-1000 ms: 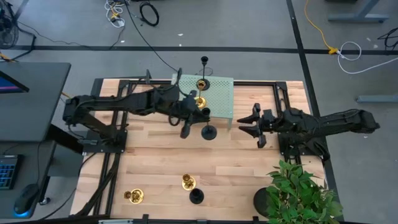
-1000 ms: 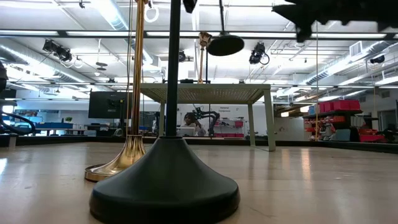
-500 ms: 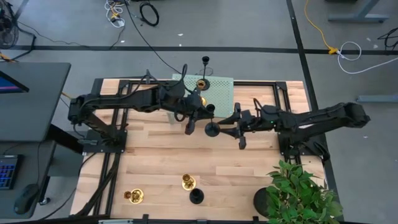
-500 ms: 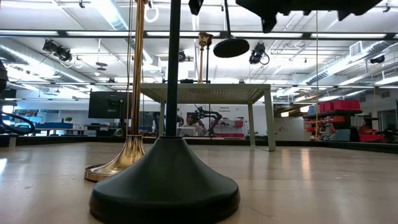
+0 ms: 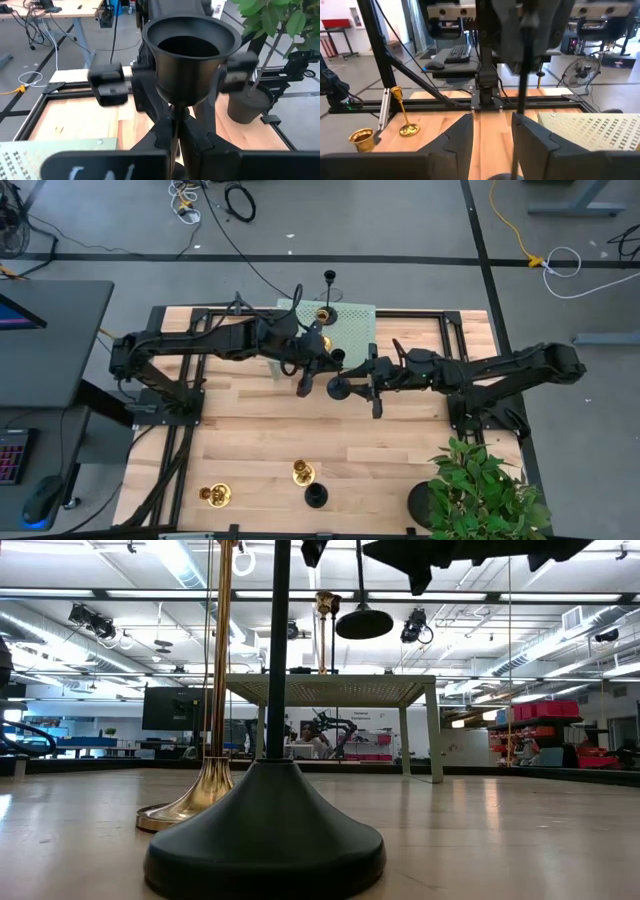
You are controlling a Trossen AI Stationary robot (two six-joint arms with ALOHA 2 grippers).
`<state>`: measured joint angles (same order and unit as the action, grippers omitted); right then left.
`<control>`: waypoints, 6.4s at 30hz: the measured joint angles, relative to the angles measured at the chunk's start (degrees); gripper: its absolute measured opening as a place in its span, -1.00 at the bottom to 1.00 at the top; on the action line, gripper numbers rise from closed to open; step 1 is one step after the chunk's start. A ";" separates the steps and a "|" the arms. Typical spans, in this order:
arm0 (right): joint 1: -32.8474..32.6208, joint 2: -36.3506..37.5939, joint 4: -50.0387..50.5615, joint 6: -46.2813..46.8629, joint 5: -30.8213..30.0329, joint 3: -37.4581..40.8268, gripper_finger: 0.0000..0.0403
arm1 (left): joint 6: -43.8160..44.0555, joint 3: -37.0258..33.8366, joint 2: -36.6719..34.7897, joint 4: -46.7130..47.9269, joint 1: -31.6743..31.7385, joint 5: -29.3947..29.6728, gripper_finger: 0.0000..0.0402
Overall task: Pick & Place candle stick holders
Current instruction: Put the left black candle holder on the shelf aligned with the other black candle holder, then put the right gold candle holder on the shelf aligned with the other gold candle holder
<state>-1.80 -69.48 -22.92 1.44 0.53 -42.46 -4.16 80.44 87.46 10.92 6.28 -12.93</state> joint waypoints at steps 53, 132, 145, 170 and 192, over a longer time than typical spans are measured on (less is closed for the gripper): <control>3.61 -0.05 -4.66 -5.13 -7.41 0.04 -0.98 | -1.45 -0.09 -0.76 3.21 -0.02 1.04 -0.49; 39.71 -13.05 -14.90 -0.42 7.44 0.09 -0.75 | -1.46 -0.31 -1.16 18.46 -11.02 1.32 -0.43; 38.86 -0.12 2.93 -2.35 7.43 0.09 -0.53 | -1.49 -0.31 -1.16 18.46 -11.02 1.31 -0.43; 15.19 16.80 27.04 2.14 24.98 0.09 -0.39 | -3.75 -0.33 -1.16 24.01 -12.99 -4.28 -0.43; -10.13 16.71 5.25 11.59 10.58 13.18 -0.39 | 2.13 -4.96 -1.20 28.67 -24.21 2.36 -0.43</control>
<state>-11.94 -52.77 -17.67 13.03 11.12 -29.28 -2.03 75.49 86.26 39.60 -17.92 -10.57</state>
